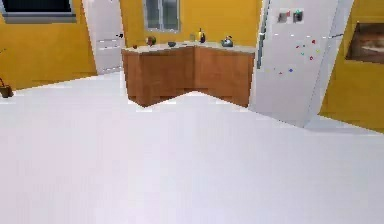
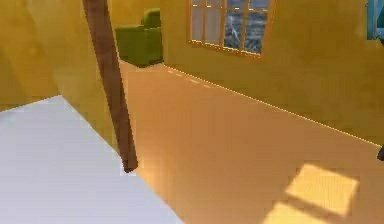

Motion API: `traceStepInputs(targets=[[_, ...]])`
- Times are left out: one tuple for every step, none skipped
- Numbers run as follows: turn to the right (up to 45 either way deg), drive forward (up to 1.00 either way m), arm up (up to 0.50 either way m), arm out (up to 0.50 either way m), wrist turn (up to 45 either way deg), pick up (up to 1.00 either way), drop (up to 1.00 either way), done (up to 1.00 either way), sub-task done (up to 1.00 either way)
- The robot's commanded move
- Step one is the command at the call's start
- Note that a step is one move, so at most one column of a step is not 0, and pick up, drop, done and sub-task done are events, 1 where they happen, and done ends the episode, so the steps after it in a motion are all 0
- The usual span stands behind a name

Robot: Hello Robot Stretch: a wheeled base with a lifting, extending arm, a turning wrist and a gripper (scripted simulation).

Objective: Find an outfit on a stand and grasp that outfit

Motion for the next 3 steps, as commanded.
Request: traceStepInputs(targets=[[-42.0,0.00,0.00,0.00,0.0,0.00,0.00,0.00,0.00],[-3.0,0.00,0.00,0.00,0.0,0.00,0.00,0.00,0.00],[0.0,0.85,0.00,0.00,0.0,0.00,0.00,0.00,0.00]])
